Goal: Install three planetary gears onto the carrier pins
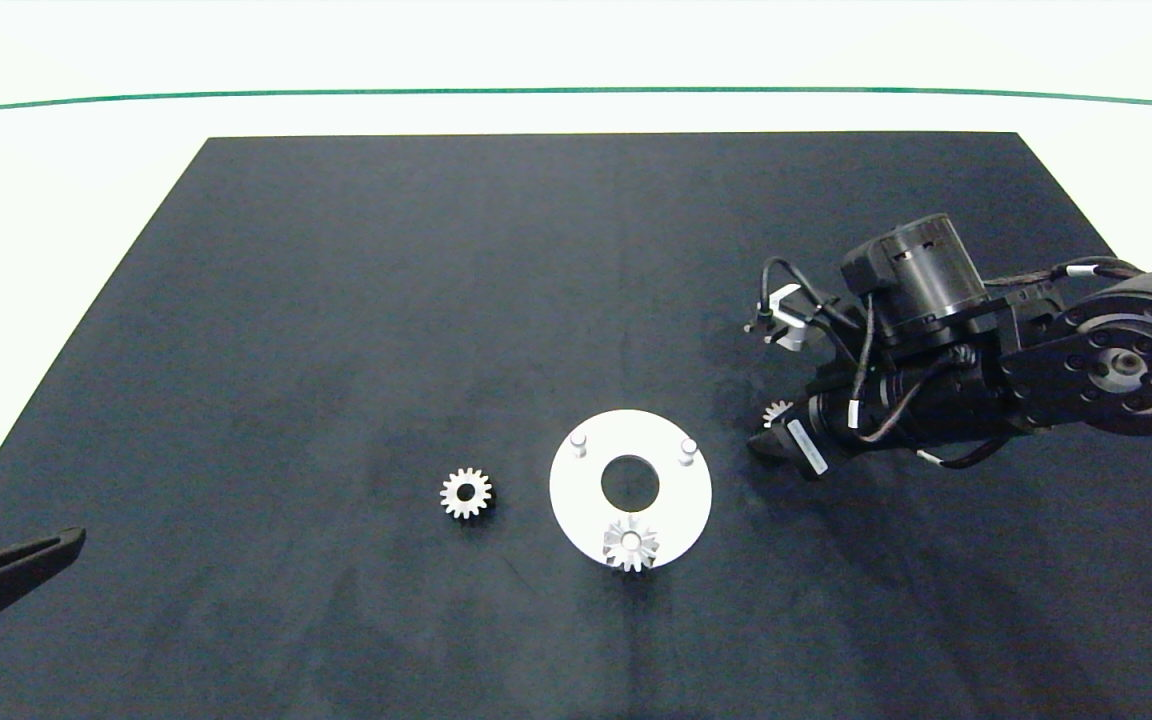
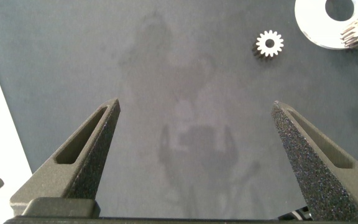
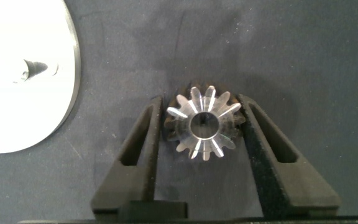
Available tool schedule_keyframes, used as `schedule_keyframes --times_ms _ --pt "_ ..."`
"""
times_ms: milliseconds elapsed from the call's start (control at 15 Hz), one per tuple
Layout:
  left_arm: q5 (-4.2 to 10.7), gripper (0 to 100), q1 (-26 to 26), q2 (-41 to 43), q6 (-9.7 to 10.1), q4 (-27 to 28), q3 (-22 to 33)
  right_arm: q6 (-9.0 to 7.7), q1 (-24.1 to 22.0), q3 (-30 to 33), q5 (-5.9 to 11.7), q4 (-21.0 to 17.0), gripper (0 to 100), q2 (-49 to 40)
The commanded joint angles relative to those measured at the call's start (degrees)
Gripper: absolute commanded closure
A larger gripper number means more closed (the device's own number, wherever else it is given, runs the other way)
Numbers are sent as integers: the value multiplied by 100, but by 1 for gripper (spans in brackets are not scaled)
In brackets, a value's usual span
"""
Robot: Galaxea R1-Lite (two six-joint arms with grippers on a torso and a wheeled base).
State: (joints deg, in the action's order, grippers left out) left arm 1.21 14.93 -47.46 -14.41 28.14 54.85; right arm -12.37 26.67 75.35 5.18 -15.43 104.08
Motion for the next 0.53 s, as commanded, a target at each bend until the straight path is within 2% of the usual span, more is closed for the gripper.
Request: schedule_keyframes --times_ms 67,533 --pt "2 0 1 -9 -9 16 0 -11 5 6 0 14 58 16" --pt "2 0 1 0 -9 16 0 -19 5 -12 0 5 73 7"
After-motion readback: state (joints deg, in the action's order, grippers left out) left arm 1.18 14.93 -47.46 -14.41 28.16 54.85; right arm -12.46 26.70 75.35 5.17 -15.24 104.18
